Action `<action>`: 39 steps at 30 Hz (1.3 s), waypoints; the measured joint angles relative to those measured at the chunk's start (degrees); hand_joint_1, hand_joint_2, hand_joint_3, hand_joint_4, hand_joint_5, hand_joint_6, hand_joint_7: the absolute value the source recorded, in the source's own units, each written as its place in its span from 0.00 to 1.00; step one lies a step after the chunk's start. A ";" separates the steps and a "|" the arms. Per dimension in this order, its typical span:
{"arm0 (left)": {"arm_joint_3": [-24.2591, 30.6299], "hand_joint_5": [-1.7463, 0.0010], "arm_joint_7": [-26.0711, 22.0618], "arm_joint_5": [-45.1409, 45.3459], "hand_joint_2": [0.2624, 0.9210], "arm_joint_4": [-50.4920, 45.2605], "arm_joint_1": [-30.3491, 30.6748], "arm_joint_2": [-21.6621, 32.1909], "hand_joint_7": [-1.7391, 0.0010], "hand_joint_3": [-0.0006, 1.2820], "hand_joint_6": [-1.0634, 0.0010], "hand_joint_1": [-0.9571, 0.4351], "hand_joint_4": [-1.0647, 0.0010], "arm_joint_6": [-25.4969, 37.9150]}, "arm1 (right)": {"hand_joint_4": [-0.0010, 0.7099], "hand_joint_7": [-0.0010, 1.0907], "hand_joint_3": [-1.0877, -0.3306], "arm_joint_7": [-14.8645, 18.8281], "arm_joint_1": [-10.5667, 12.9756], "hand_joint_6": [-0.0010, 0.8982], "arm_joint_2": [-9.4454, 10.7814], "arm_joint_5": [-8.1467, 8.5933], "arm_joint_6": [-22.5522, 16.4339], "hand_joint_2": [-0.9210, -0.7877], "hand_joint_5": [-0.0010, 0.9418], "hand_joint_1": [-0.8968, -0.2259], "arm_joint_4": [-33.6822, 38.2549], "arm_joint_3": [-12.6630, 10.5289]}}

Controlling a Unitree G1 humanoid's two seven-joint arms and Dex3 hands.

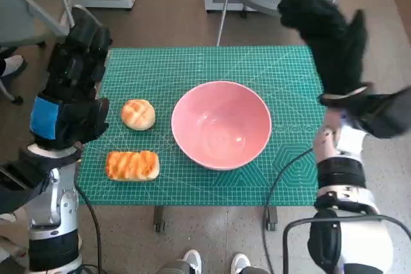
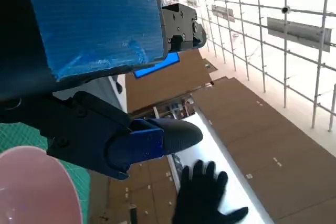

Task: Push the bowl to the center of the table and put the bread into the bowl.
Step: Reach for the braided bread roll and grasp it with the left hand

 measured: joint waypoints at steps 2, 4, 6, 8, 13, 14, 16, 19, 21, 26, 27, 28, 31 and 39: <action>-0.35 0.99 0.16 0.16 1.00 -0.03 -0.33 -0.10 0.82 0.42 1.00 0.20 0.97 0.00 | 0.35 0.00 0.37 1.34 0.34 0.35 -0.42 1.17 0.00 0.00 0.00 0.28 -1.19 -0.02; -0.61 0.99 0.34 0.27 1.00 -0.03 -0.60 -0.16 0.82 0.42 1.00 0.20 0.97 0.00 | 0.35 0.00 0.38 2.03 0.76 0.36 -0.63 1.93 0.00 0.00 0.00 0.28 -2.23 -0.08; -0.88 0.99 0.39 0.33 1.00 -0.02 -0.88 -0.17 0.82 0.43 1.00 0.20 0.97 0.02 | 0.35 0.01 0.38 2.26 1.25 0.36 -0.84 2.24 0.01 0.00 0.00 0.28 -3.03 -0.06; -1.14 0.99 0.39 0.36 1.00 -0.02 -1.21 -0.18 0.83 0.43 1.00 0.20 0.97 0.01 | 0.36 0.01 0.38 2.28 1.78 0.36 -0.98 2.36 0.00 0.00 0.00 0.29 -3.59 -0.01; -1.54 0.99 0.48 0.67 1.00 -0.02 -1.69 -0.18 0.82 0.41 1.00 0.20 0.97 0.01 | 0.35 0.01 0.38 2.12 2.95 0.36 -0.99 2.37 0.01 0.00 0.00 0.30 -4.45 0.24; -1.58 0.99 0.55 0.83 1.00 -0.03 -1.71 -0.18 0.82 0.40 1.00 0.20 0.97 0.01 | 0.35 0.01 0.38 1.97 3.08 0.37 -0.99 2.37 0.01 0.00 0.00 0.30 -4.56 0.30; -1.64 0.99 0.91 1.70 1.00 -0.17 -1.71 -0.16 0.82 0.38 1.00 0.19 0.97 0.06 | 0.36 0.01 0.38 1.60 3.25 0.37 -0.99 2.35 0.04 0.00 0.00 0.30 -4.80 0.39; -1.67 0.99 1.20 2.66 0.99 -1.06 -1.69 0.16 0.81 0.31 1.00 0.19 0.97 0.71 | 0.36 0.01 0.38 1.15 3.51 0.37 -0.99 2.34 0.05 0.00 0.01 0.30 -5.33 0.60; -1.69 0.99 1.44 3.65 0.97 -1.97 -1.67 0.69 0.81 0.28 1.00 0.18 0.97 1.28 | 0.36 0.01 0.38 1.02 3.58 0.37 -0.98 2.34 0.08 0.00 0.01 0.29 -5.41 0.68; -2.38 1.00 1.65 11.79 0.80 -7.95 -0.09 6.37 0.83 0.20 1.00 0.23 0.99 6.73 | 0.37 0.01 0.37 0.74 3.72 0.37 -0.93 2.33 0.32 0.00 0.01 0.29 -5.38 0.87; -2.58 1.00 1.22 13.60 0.77 -9.40 0.46 8.22 0.84 0.17 1.00 0.25 1.00 8.31 | 0.37 0.01 0.37 0.73 3.76 0.37 -0.94 2.33 0.39 0.00 0.01 0.28 -5.37 0.87; -2.77 1.00 0.75 15.22 0.76 -11.00 1.01 9.93 0.84 0.16 1.00 0.26 1.00 9.89 | 0.37 0.01 0.37 0.73 3.81 0.37 -0.97 2.34 0.47 0.00 0.01 0.28 -5.36 0.87; -3.30 1.00 -1.23 20.05 0.68 -15.75 2.69 15.01 0.86 0.12 1.00 0.32 1.00 15.79 | 0.37 0.01 0.37 0.72 3.88 0.37 -0.99 2.40 0.68 0.00 0.01 0.28 -5.25 0.83; -8.48 1.00 -8.58 31.96 0.69 -27.35 4.90 26.46 0.94 0.02 0.88 0.43 1.00 35.38 | 0.36 0.01 0.37 0.89 3.87 0.37 -0.81 3.28 0.84 0.00 0.00 0.28 -5.09 0.85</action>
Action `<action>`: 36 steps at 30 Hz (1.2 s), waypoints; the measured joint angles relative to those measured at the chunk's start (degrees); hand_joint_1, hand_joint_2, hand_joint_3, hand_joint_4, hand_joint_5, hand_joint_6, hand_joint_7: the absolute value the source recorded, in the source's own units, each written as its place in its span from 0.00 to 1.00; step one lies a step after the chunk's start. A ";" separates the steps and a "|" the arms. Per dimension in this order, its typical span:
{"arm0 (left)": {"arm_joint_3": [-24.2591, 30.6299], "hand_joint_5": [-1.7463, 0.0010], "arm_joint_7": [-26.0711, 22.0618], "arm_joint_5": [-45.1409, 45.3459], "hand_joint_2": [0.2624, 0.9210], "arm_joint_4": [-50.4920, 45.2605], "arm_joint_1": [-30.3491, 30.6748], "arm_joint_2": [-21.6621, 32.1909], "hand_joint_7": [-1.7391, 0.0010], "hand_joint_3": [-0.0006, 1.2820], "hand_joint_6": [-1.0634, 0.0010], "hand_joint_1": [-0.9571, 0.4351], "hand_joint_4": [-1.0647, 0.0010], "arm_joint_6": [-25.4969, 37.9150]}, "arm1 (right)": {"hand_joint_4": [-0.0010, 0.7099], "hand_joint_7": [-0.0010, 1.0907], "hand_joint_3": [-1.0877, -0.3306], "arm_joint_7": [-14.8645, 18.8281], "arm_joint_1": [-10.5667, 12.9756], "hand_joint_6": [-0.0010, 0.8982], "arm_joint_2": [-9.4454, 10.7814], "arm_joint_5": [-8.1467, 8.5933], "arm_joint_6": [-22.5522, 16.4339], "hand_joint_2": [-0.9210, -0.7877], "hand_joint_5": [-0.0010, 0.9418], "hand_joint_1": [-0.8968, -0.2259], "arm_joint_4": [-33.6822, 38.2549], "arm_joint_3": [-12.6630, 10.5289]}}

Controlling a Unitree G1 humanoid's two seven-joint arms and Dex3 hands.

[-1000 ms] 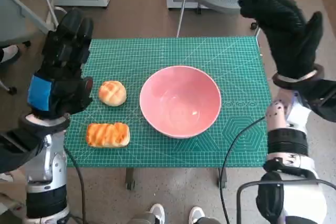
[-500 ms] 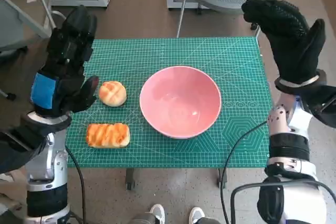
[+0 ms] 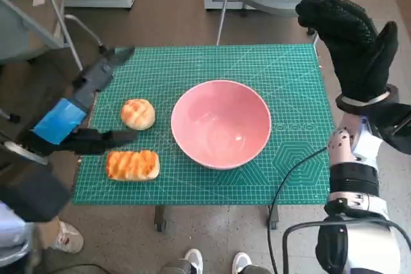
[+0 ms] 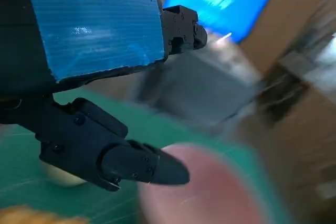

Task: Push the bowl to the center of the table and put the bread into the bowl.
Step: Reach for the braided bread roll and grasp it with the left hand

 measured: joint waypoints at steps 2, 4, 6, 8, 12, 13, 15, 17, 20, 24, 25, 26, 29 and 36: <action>-1.97 1.00 -0.90 3.02 0.69 -2.94 0.69 1.43 0.95 0.01 0.86 0.45 1.00 4.73 | 0.36 0.01 0.37 0.25 0.00 0.36 0.16 0.38 0.19 0.00 0.00 0.28 0.28 0.01; -3.99 1.00 -1.17 5.76 0.68 -5.41 1.57 1.74 0.95 0.01 0.85 0.46 1.00 8.88 | 0.36 0.01 0.37 0.56 0.00 0.36 0.37 0.63 0.39 0.00 0.00 0.28 0.74 0.02; -5.95 1.00 -1.34 7.74 0.67 -7.11 2.45 1.63 0.96 0.00 0.83 0.49 1.00 12.03 | 0.35 0.00 0.37 0.81 0.00 0.36 0.55 0.67 0.44 0.00 0.00 0.28 1.05 0.03; -7.80 1.00 -1.40 9.28 0.67 -8.30 3.28 1.34 0.96 0.00 0.82 0.50 1.00 14.60 | 0.35 0.00 0.37 1.00 0.00 0.36 0.62 0.68 0.49 0.00 0.00 0.28 1.25 0.06; -11.47 1.00 -1.93 12.39 0.66 -9.80 4.13 1.08 0.97 0.00 0.81 0.52 1.00 18.88 | 0.34 0.00 0.36 1.30 -0.03 0.36 0.71 0.71 0.64 0.00 0.00 0.27 1.74 0.05; -12.22 1.00 -2.01 13.00 0.66 -9.97 4.13 1.08 0.97 0.00 0.81 0.53 1.00 19.55 | 0.34 0.00 0.37 1.42 -0.04 0.36 0.71 0.72 0.67 0.00 0.00 0.27 1.88 0.03; -13.58 1.00 -2.23 14.34 0.66 -10.08 4.09 1.08 0.97 0.00 0.81 0.53 1.00 20.64 | 0.33 0.00 0.37 1.81 -0.08 0.35 0.71 0.84 0.78 0.00 0.00 0.27 2.17 0.01; -14.86 1.00 -2.56 15.63 0.66 -10.06 4.03 1.09 0.98 0.00 0.80 0.53 1.00 21.38 | 0.33 0.00 0.37 2.31 -0.18 0.34 0.71 1.04 0.90 0.00 0.00 0.28 2.46 -0.04; -16.51 1.00 -3.00 17.62 0.66 -9.96 4.02 1.37 0.98 0.00 0.80 0.51 0.99 21.50 | 0.33 0.00 0.36 3.57 -0.73 0.33 0.70 1.49 1.05 0.00 0.00 0.28 3.29 -0.22; -17.73 1.00 -3.38 19.37 0.66 -9.61 4.03 1.71 0.98 0.00 0.79 0.48 0.97 20.66 | 0.33 0.00 0.36 4.98 -1.59 0.32 0.64 2.26 1.19 0.00 0.00 0.28 4.19 -0.41; -17.90 0.99 -3.38 19.93 0.66 -9.42 4.03 1.81 0.99 0.00 0.79 0.47 0.97 19.96 | 0.33 0.00 0.36 5.34 -1.77 0.32 0.61 2.46 1.22 0.00 0.00 0.28 4.44 -0.49; -18.00 0.99 -3.36 20.33 0.66 -9.21 4.03 1.89 0.99 0.00 0.78 0.47 0.96 19.31 | 0.33 0.00 0.36 5.66 -1.90 0.32 0.57 2.70 1.25 0.00 0.00 0.28 4.60 -0.53; -18.11 0.99 -3.36 21.71 0.66 -8.56 4.05 1.99 0.99 0.00 0.78 0.45 0.96 17.25 | 0.33 0.00 0.35 6.50 -2.21 0.32 0.43 2.87 1.30 0.00 0.00 0.28 5.07 -0.69; -18.11 0.99 -3.29 23.22 0.66 -6.50 4.44 1.49 0.99 0.00 0.76 0.46 0.94 13.64 | 0.32 0.00 0.35 7.93 -2.76 0.31 0.42 2.96 1.40 0.00 0.00 0.28 5.97 -1.15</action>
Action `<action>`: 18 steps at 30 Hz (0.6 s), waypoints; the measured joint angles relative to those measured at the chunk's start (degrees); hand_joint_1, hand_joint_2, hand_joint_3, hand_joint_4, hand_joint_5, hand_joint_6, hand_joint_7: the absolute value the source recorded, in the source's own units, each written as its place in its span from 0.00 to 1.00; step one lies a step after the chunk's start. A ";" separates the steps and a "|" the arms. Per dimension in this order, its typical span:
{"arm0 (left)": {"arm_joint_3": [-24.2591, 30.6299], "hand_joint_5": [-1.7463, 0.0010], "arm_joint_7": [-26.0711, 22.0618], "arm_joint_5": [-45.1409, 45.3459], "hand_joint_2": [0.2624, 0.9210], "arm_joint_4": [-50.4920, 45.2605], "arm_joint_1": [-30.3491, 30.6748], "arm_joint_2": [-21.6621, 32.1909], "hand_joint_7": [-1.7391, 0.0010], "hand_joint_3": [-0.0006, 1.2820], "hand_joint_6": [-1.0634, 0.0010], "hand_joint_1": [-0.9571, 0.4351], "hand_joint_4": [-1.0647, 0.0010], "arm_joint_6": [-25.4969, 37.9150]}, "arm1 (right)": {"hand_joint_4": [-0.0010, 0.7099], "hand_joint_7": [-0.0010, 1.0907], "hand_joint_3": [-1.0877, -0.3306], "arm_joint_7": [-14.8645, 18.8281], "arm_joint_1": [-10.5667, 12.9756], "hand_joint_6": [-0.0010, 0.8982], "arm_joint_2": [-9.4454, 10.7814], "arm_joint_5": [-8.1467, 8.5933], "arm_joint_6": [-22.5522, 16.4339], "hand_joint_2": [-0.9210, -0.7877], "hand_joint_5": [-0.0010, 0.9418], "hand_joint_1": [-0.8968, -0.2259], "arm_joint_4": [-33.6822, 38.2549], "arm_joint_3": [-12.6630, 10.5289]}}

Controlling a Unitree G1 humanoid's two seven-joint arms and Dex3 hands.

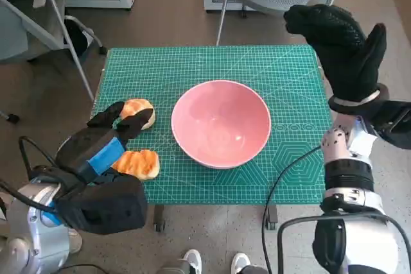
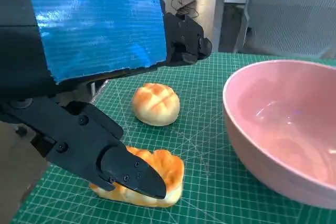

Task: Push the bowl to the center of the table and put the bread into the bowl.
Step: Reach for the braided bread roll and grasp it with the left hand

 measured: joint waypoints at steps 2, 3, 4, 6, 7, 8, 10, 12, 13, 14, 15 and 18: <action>-0.01 1.00 0.19 0.58 0.66 0.66 0.27 -0.44 0.99 0.00 0.76 0.47 0.93 -0.97 | 0.32 0.00 0.35 0.28 -0.07 0.31 -0.01 0.00 0.00 0.00 0.00 0.28 0.14 -0.15; -0.02 1.00 0.29 0.77 0.66 1.10 0.40 -0.65 0.99 0.00 0.76 0.47 0.93 -1.35 | 0.32 0.00 0.35 0.34 -0.12 0.31 -0.01 0.00 0.00 0.00 0.00 0.28 0.22 -0.22; -0.03 1.00 0.39 1.04 0.66 1.55 0.61 -0.86 0.99 0.00 0.75 0.48 0.93 -1.74 | 0.32 0.00 0.35 0.40 -0.17 0.31 -0.03 0.00 0.00 0.00 0.00 0.28 0.30 -0.31; -0.07 1.00 0.61 1.50 0.66 2.36 0.90 -1.14 0.99 0.00 0.75 0.48 0.92 -2.59 | 0.32 0.00 0.35 0.54 -0.24 0.31 -0.08 0.00 0.00 0.00 0.00 0.28 0.40 -0.42; -0.11 1.00 0.82 1.75 0.66 2.81 1.01 -1.22 0.99 0.00 0.74 0.48 0.92 -3.17 | 0.32 0.00 0.34 0.62 -0.27 0.31 -0.12 0.00 0.00 0.00 0.00 0.28 0.42 -0.47; -0.13 1.00 1.07 2.13 0.66 3.41 1.16 -1.30 0.99 0.00 0.74 0.48 0.92 -3.86 | 0.32 0.00 0.34 0.71 -0.30 0.31 -0.15 0.00 0.00 0.00 0.00 0.29 0.44 -0.55; -0.21 1.00 1.52 2.95 0.66 4.42 1.48 -1.48 0.99 0.00 0.74 0.48 0.92 -4.88 | 0.32 0.00 0.34 0.88 -0.32 0.31 -0.19 0.01 0.01 0.00 0.00 0.29 0.44 -0.67; -0.23 1.00 1.87 3.38 0.66 5.52 1.69 -1.69 0.99 0.00 0.74 0.49 0.91 -5.94 | 0.32 0.00 0.34 1.09 -0.32 0.31 -0.22 0.06 0.05 0.00 0.00 0.28 0.44 -0.86; -0.23 1.00 1.97 3.51 0.66 6.01 1.76 -1.80 0.99 0.00 0.74 0.49 0.91 -6.36 | 0.32 0.00 0.34 1.18 -0.33 0.31 -0.25 0.10 0.07 0.00 0.00 0.28 0.44 -0.93; -0.23 1.00 2.00 3.63 0.66 6.49 1.82 -1.92 0.99 0.00 0.73 0.49 0.91 -6.75 | 0.32 0.00 0.35 1.27 -0.33 0.31 -0.27 0.12 0.08 0.00 0.00 0.28 0.44 -1.00; -0.23 0.99 2.00 3.76 0.66 6.89 1.86 -2.01 0.99 0.00 0.73 0.49 0.90 -7.04 | 0.31 0.00 0.35 1.31 -0.33 0.31 -0.29 0.13 0.10 0.00 0.00 0.28 0.44 -1.07; -0.21 0.99 2.25 3.92 0.66 8.22 1.87 -2.36 0.99 0.00 0.73 0.47 0.89 -8.42 | 0.31 0.00 0.35 1.33 -0.33 0.31 -0.37 0.14 0.19 0.00 0.00 0.28 0.43 -1.18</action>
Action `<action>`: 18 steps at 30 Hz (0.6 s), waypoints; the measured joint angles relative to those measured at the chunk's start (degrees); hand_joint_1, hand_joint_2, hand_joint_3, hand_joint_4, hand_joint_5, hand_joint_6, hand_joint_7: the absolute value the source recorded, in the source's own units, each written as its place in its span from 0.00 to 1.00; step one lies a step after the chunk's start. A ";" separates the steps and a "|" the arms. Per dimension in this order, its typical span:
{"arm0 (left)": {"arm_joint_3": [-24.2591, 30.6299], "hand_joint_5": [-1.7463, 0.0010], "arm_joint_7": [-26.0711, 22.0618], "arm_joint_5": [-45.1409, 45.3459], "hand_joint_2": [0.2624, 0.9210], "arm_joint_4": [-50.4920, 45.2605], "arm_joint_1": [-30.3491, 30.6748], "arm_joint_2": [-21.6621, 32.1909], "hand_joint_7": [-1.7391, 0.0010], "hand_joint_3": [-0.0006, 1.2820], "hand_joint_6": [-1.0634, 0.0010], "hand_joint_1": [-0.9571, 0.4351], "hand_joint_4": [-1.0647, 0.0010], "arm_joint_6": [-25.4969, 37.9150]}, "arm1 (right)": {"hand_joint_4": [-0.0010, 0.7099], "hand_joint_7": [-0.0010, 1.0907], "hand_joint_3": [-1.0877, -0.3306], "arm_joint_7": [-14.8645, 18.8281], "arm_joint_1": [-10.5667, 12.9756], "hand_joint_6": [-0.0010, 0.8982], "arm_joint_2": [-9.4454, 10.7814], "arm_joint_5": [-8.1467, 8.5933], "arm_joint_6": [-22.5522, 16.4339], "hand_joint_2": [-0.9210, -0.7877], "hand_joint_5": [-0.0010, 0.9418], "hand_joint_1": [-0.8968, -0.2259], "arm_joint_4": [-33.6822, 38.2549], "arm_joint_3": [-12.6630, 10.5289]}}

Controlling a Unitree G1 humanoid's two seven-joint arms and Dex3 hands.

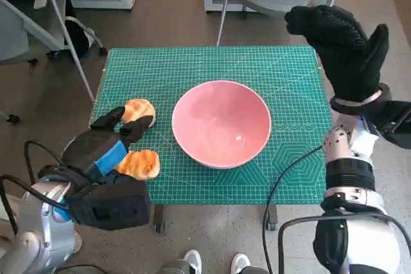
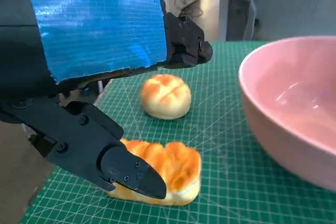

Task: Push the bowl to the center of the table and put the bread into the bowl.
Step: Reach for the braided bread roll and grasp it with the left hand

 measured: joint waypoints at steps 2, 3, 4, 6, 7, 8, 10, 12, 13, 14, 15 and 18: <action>0.00 0.99 0.28 0.14 0.66 0.99 0.00 -0.11 0.99 0.00 0.72 0.47 0.88 -1.06 | 0.31 0.00 0.35 0.01 0.00 0.31 0.00 0.00 0.01 0.00 0.00 0.28 -0.01 -0.04; 0.00 0.99 0.33 0.25 0.66 1.43 0.00 -0.14 0.99 0.00 0.72 0.47 0.88 -1.52 | 0.31 0.00 0.35 0.01 0.00 0.31 0.00 0.00 0.01 0.00 0.00 0.28 -0.01 -0.05; 0.00 0.99 0.41 0.49 0.66 2.09 0.00 -0.15 0.99 0.00 0.72 0.47 0.87 -2.15 | 0.31 0.00 0.35 0.02 0.00 0.31 0.00 0.00 0.01 0.00 0.00 0.28 -0.02 -0.05; 0.00 0.99 0.66 0.86 0.67 3.24 0.00 -0.17 0.99 0.00 0.71 0.47 0.86 -3.26 | 0.31 0.00 0.35 0.02 0.00 0.32 -0.01 0.00 0.01 0.00 0.00 0.28 -0.03 -0.07; 0.00 0.99 0.83 1.07 0.67 3.89 0.00 -0.18 0.99 0.00 0.70 0.47 0.85 -3.82 | 0.31 0.00 0.35 0.03 0.00 0.32 -0.01 0.00 0.01 0.00 0.00 0.28 -0.04 -0.06; 0.00 0.99 1.06 1.23 0.67 4.58 0.00 -0.19 0.99 0.00 0.70 0.47 0.85 -4.50 | 0.31 0.00 0.35 0.05 0.00 0.32 -0.01 0.00 0.01 0.00 0.00 0.28 -0.05 -0.06; 0.00 0.99 1.36 1.51 0.67 5.82 0.00 -0.22 0.99 0.00 0.70 0.47 0.84 -5.51 | 0.31 0.00 0.35 0.06 0.00 0.32 -0.01 0.00 0.01 0.00 0.00 0.28 -0.08 -0.07; 0.00 0.99 1.52 1.70 0.66 6.74 0.01 -0.26 0.99 0.00 0.69 0.46 0.84 -6.24 | 0.31 0.00 0.35 0.07 0.00 0.32 -0.01 0.00 0.01 0.00 0.00 0.28 -0.12 -0.07; 0.00 0.99 1.59 1.75 0.67 7.19 0.02 -0.27 0.99 0.00 0.69 0.46 0.84 -6.64 | 0.31 0.00 0.35 0.07 0.00 0.32 -0.01 -0.01 0.01 0.00 0.00 0.28 -0.14 -0.07; 0.00 0.99 1.67 1.81 0.67 7.59 0.04 -0.29 0.99 0.00 0.69 0.46 0.84 -7.02 | 0.31 0.00 0.35 0.07 0.00 0.32 -0.01 -0.01 0.01 0.00 0.00 0.28 -0.16 -0.05; 0.00 1.00 1.74 1.85 0.67 7.96 0.06 -0.31 0.99 0.00 0.69 0.45 0.84 -7.38 | 0.30 0.00 0.35 0.07 0.00 0.32 -0.01 -0.01 0.01 0.00 0.00 0.28 -0.17 -0.05; 0.00 1.00 1.82 1.94 0.67 9.05 0.20 -0.38 0.99 0.00 0.69 0.44 0.84 -8.08 | 0.30 0.00 0.35 0.07 0.00 0.31 -0.01 -0.01 0.01 0.00 0.00 0.28 -0.20 -0.06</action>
